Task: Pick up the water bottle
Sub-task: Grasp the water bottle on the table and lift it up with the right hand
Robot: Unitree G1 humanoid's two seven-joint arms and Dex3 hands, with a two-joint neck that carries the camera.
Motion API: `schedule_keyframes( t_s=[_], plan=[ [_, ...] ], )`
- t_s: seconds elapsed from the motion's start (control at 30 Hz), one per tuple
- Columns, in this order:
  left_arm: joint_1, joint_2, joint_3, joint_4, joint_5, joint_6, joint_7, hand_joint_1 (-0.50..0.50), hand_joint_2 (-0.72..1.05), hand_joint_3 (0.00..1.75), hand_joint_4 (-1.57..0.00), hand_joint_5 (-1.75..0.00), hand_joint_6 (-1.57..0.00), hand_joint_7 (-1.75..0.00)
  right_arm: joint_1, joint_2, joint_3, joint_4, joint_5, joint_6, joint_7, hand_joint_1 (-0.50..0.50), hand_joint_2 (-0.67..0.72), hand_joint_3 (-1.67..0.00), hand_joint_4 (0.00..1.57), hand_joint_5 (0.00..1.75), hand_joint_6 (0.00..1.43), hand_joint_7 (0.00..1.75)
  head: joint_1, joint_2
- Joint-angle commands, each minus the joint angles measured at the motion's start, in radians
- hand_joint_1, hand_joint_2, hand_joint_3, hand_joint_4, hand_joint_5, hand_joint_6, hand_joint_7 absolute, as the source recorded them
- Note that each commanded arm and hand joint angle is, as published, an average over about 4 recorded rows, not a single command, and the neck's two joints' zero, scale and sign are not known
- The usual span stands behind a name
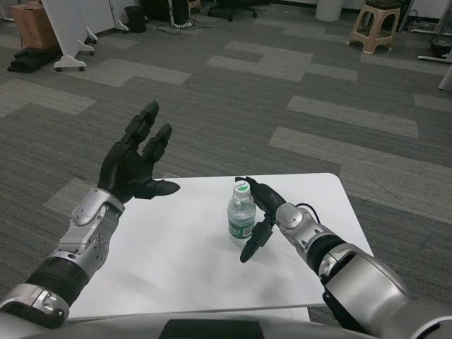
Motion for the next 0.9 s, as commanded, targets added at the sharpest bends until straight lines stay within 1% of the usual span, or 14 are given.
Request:
schedule_keyframes(
  t_s=[0.03, 0.1, 0.23, 0.3, 0.43, 0.5, 0.57, 0.63, 0.7, 0.77, 0.83, 0.9],
  plan=[
    [-0.023, 0.008, 0.0, 0.009, -0.012, -0.007, 0.004, -0.5, 0.34, 0.09, 0.0, 0.0, 0.0, 0.0, -0.022, -0.007, 0.005, -0.006, -0.003, -0.006, -0.006, -0.46, 0.22, -0.08, 0.0, 0.0, 0.0, 0.0, 0.001, -0.001],
    [-0.023, 0.009, 0.0, 0.009, -0.012, -0.007, 0.004, -0.5, 0.34, 0.09, 0.0, 0.0, 0.0, 0.0, -0.022, -0.007, 0.005, -0.006, -0.003, -0.006, -0.006, -0.46, 0.2, -0.08, 0.0, 0.0, 0.0, 0.0, 0.0, -0.001],
    [-0.023, 0.009, 0.0, 0.009, -0.011, -0.007, 0.004, -0.5, 0.34, 0.09, 0.0, 0.0, 0.0, 0.0, -0.022, -0.007, 0.005, -0.006, -0.003, -0.006, -0.006, -0.46, 0.12, -0.08, 0.0, 0.0, 0.0, 0.0, 0.001, -0.003],
    [-0.023, 0.009, -0.001, 0.01, -0.011, -0.007, 0.004, -0.5, 0.34, 0.04, 0.0, 0.0, 0.0, 0.0, -0.022, -0.007, 0.006, -0.006, -0.003, -0.007, -0.006, -0.46, 0.06, -0.08, 0.0, 0.0, 0.0, 0.0, 0.001, -0.005],
    [-0.023, 0.009, -0.001, 0.01, -0.012, -0.007, 0.004, -0.5, 0.34, 0.04, 0.0, 0.0, 0.0, 0.0, -0.022, -0.008, 0.006, -0.006, -0.003, -0.007, -0.006, -0.46, -0.07, -0.16, 0.0, 0.0, 0.0, 0.0, 0.0, -0.004],
    [-0.023, 0.009, -0.001, 0.01, -0.012, -0.007, 0.004, -0.5, 0.34, 0.04, 0.0, 0.0, 0.0, 0.0, -0.022, -0.009, 0.007, -0.006, -0.003, -0.006, -0.006, -0.46, -0.13, -0.16, 0.0, 0.0, 0.0, 0.03, 0.001, -0.003],
    [-0.023, 0.009, -0.001, 0.009, -0.012, -0.007, 0.004, -0.5, 0.34, 0.09, 0.0, 0.0, 0.0, 0.0, -0.022, -0.009, 0.008, -0.005, -0.003, -0.007, -0.006, -0.46, -0.22, -0.2, 0.0, 0.05, 0.0, 0.1, 0.001, -0.003],
    [-0.023, 0.008, -0.001, 0.01, -0.012, -0.007, 0.004, -0.5, 0.34, 0.09, 0.0, 0.0, 0.0, 0.0, -0.022, -0.009, 0.008, -0.005, -0.003, -0.007, -0.008, -0.46, -0.35, -0.36, 0.0, 0.29, 0.0, 0.28, 0.002, -0.004],
    [-0.023, 0.009, -0.001, 0.009, -0.012, -0.007, 0.003, -0.5, 0.34, 0.09, 0.0, 0.0, 0.0, 0.0, -0.022, -0.007, 0.011, -0.003, -0.004, -0.008, -0.019, -0.46, -0.48, -0.56, 0.0, 0.68, 0.0, 0.7, 0.003, -0.004],
    [-0.023, 0.009, -0.001, 0.009, -0.012, -0.007, 0.003, -0.5, 0.34, 0.09, 0.0, 0.0, 0.0, 0.0, -0.022, -0.005, 0.016, -0.002, -0.004, -0.008, -0.034, -0.46, -0.54, -0.79, 0.01, 0.97, 0.0, 1.19, 0.003, -0.004],
    [-0.023, 0.009, -0.001, 0.009, -0.012, -0.008, 0.003, -0.5, 0.34, 0.09, 0.0, 0.0, 0.0, 0.0, -0.021, -0.004, 0.021, -0.001, -0.004, -0.01, -0.047, -0.46, -0.54, -1.11, 0.17, 1.31, 0.07, 1.54, 0.005, -0.003],
    [-0.021, 0.009, -0.001, 0.009, -0.012, -0.008, 0.004, -0.5, 0.34, 0.09, 0.0, 0.0, 0.0, 0.0, -0.021, -0.003, 0.03, 0.0, -0.004, -0.012, -0.063, -0.46, -0.54, -1.39, 0.37, 1.55, 0.23, 1.68, 0.006, -0.002]
  ],
)
